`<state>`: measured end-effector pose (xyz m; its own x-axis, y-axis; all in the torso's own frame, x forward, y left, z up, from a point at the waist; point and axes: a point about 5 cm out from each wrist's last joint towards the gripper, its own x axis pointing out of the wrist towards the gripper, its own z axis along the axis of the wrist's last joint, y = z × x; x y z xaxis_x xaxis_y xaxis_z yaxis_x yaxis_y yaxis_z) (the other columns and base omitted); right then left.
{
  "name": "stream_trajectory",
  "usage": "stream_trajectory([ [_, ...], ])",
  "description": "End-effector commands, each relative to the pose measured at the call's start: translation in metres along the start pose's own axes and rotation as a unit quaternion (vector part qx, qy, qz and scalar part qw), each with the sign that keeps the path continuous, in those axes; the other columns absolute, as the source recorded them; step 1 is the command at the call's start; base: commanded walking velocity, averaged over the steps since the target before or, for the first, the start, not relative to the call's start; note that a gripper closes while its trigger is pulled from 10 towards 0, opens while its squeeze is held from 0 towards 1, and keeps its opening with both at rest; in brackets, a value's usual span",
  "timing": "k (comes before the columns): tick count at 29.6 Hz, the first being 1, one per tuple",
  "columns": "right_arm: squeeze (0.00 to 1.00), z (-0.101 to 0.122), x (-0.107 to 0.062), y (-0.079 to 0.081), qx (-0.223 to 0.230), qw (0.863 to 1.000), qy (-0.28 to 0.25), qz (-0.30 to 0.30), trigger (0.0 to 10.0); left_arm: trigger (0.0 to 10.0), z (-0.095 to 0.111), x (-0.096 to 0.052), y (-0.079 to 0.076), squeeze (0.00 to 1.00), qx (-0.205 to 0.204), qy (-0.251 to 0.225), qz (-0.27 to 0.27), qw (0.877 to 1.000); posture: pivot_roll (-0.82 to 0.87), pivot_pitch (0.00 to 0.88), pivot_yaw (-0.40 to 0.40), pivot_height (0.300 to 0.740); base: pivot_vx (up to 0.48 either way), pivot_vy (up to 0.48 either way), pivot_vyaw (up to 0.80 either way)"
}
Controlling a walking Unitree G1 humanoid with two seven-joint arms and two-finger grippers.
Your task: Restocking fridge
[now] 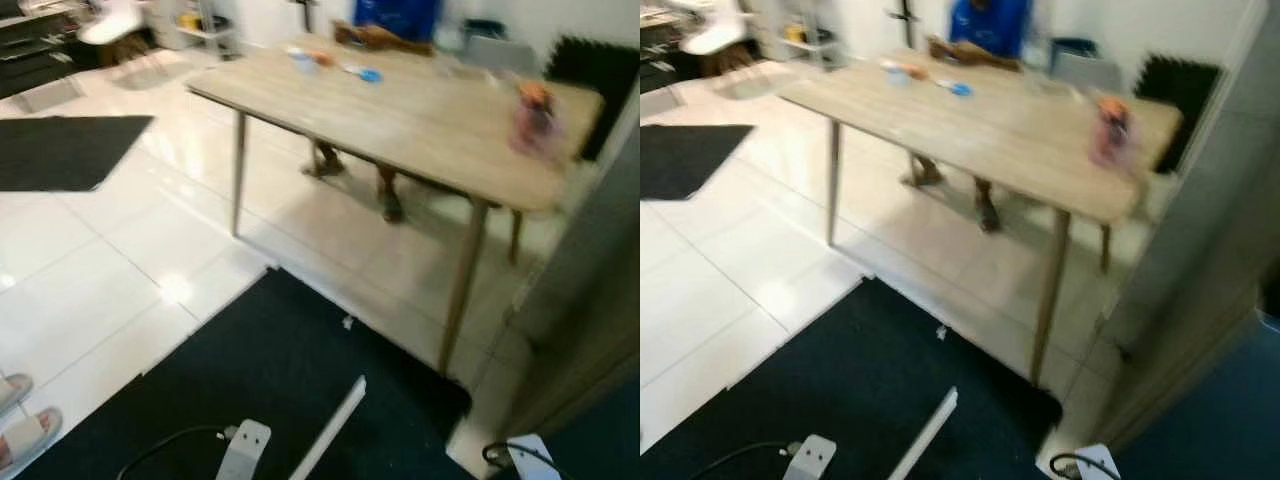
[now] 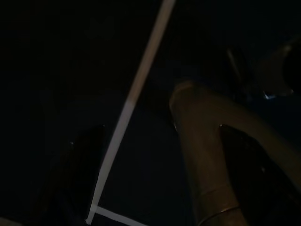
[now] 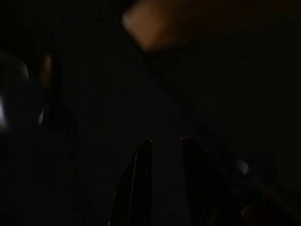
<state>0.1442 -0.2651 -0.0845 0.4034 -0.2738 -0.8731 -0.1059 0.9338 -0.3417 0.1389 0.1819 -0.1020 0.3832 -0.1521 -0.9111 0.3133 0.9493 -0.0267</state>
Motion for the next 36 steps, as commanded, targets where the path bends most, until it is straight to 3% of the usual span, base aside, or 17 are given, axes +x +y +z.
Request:
stream_trajectory([
  [1,0.00,-0.0059,-0.0004,0.0062,0.004,1.000,0.009,0.007,10.0,10.0,-0.0080,-0.0008,-0.0004,0.00,0.000,0.017,-0.001,1.000,-0.02,0.000,0.007,0.740,0.431,0.000,0.00],
  [15,0.00,-0.0067,-0.0005,0.0067,0.004,1.000,0.013,0.013,10.0,10.0,-0.0081,-0.0008,-0.0004,0.00,0.000,0.018,-0.001,1.000,-0.02,0.000,0.007,0.740,0.429,0.000,-0.71],
  [36,0.00,-0.0057,-0.0004,0.0065,0.006,1.000,0.009,0.014,10.0,10.0,-0.0078,-0.0007,-0.0003,0.00,0.002,0.018,0.000,1.000,-0.02,0.000,0.006,0.740,0.427,0.000,0.00],
])
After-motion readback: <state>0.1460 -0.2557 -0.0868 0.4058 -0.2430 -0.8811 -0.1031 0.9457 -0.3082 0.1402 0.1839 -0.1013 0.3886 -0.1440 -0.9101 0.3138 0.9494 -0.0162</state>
